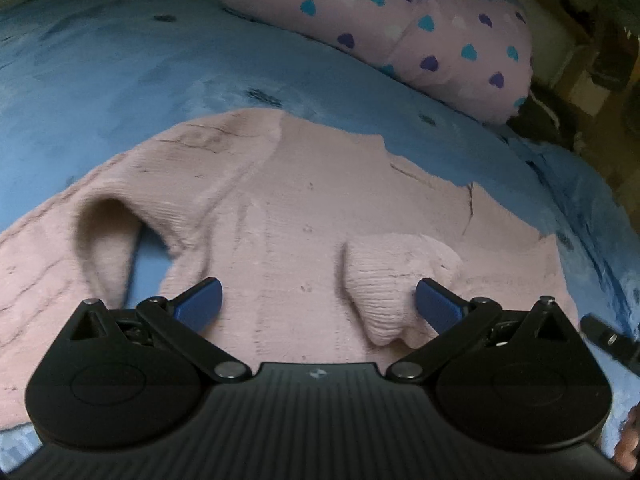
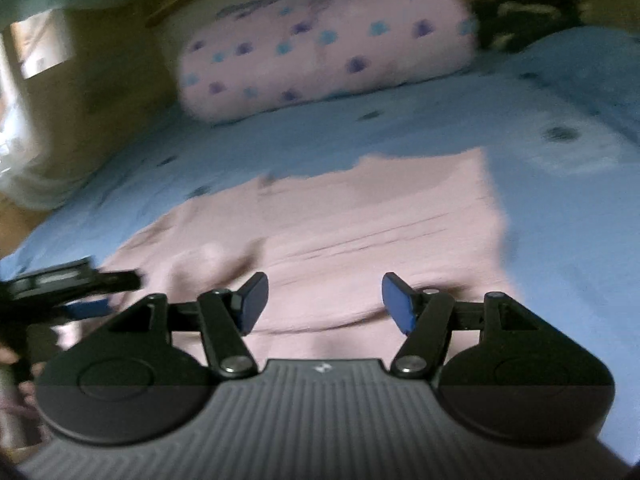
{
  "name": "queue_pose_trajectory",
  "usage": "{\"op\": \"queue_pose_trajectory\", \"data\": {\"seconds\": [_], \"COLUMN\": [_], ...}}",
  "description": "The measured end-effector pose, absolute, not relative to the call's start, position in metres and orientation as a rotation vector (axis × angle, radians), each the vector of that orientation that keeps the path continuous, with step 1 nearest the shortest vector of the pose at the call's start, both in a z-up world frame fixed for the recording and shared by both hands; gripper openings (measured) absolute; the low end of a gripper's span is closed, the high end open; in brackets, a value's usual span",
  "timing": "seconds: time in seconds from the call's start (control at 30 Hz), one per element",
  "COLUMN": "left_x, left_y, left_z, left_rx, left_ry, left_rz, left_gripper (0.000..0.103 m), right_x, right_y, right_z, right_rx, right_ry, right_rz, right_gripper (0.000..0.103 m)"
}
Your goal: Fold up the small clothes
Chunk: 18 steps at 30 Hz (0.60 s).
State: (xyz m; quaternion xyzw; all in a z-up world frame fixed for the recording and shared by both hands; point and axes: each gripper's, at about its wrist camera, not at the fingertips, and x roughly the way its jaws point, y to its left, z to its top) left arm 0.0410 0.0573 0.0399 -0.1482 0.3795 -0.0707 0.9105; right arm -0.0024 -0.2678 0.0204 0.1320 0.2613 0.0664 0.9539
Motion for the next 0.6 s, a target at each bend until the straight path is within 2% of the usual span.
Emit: {"op": "queue_pose_trajectory", "data": {"seconds": [0.23, 0.43, 0.47, 0.5, 0.53, 0.6], "left_x": [0.062, 0.073, 0.073, 0.072, 0.071, 0.068], "left_y": [0.032, 0.011, 0.007, 0.004, 0.000, -0.006], "left_z": [0.033, 0.029, 0.028, 0.027, 0.026, 0.025], "left_rx": [-0.285, -0.264, -0.257, -0.249, -0.240, -0.220], "left_ry": [0.765, 0.763, 0.763, 0.760, 0.757, 0.745], "left_rz": [-0.119, -0.142, -0.152, -0.161, -0.175, -0.182], "left_gripper": [0.103, 0.102, 0.097, 0.087, 0.080, 0.051], "right_x": [0.007, 0.015, 0.015, 0.015, 0.015, 0.015], "right_y": [-0.315, -0.327, -0.329, -0.332, -0.335, -0.339], "right_z": [0.023, 0.024, 0.023, 0.022, 0.022, 0.021], "right_rx": [0.365, 0.365, 0.372, 0.382, 0.396, 0.420], "right_ry": [0.485, 0.516, 0.522, 0.525, 0.525, 0.525], "right_rz": [-0.002, -0.039, -0.051, -0.061, -0.067, -0.075], "right_gripper": [0.067, 0.067, 0.067, 0.067, 0.067, 0.067]}}
